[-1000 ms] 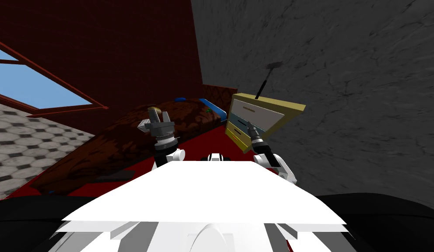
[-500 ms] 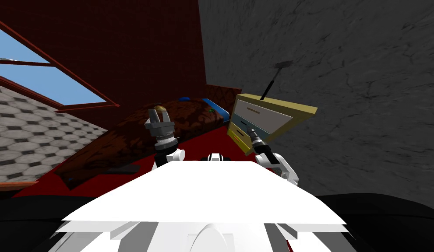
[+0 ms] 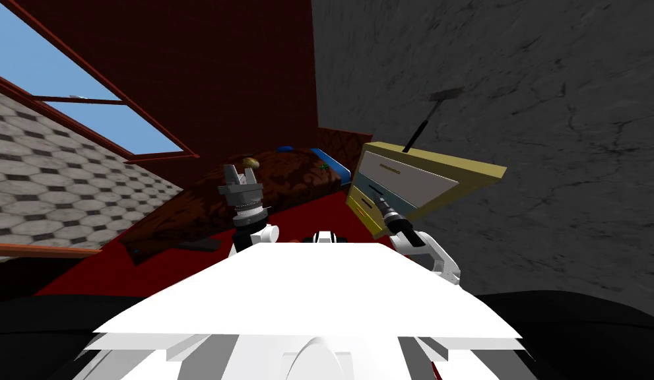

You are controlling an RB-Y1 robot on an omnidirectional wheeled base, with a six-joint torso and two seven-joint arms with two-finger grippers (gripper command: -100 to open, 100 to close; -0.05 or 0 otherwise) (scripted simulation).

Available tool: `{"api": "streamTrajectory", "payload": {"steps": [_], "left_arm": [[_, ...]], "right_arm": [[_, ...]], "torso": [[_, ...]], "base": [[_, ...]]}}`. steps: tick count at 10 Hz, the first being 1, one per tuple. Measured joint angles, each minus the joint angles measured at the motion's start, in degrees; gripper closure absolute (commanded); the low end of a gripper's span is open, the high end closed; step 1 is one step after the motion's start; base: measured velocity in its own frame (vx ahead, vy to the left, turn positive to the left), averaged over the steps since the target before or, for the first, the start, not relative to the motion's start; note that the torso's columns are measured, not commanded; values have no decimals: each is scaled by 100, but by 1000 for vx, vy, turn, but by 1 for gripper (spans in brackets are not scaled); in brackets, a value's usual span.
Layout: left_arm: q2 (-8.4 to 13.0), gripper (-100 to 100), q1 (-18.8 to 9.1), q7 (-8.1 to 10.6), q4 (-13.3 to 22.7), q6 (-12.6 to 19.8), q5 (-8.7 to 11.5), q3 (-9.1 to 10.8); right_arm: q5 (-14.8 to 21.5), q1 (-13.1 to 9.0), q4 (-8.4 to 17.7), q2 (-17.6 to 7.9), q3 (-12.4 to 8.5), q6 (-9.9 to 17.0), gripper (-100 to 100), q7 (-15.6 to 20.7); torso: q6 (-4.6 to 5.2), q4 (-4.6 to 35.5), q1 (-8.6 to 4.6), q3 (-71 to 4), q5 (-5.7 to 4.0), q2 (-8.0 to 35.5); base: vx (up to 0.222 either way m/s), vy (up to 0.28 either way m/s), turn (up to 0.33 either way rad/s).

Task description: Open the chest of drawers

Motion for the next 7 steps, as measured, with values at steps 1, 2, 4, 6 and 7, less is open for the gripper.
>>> {"api": "streamTrajectory", "payload": {"steps": [1,2,4,6,7], "left_arm": [[0,0,0,0,0,0,0,0],[0,0,0,0,0,0,0,0],[0,0,0,0,0,0,0,0],[1,0,0,0,0,0,0,1],[0,0,0,0,0,0,0,0]], "right_arm": [[25,4,43,-164,-17,208,-100,72],[64,-30,151,-214,-1,357,-100,134],[137,68,226,-421,-26,677,-100,270],[187,42,424,-662,-40,995,-100,386],[175,77,571,-870,-91,1107,-100,435]], "torso": [[-3,0,-6,-2,-1,-3],[2,0,-9,0,-2,0],[1,2,-16,3,-4,6],[-2,1,-16,1,-5,1],[-3,0,-3,-2,-1,-2]], "base": [[27,32,103],[40,22,159],[29,6,94],[47,5,162],[27,59,125]]}}
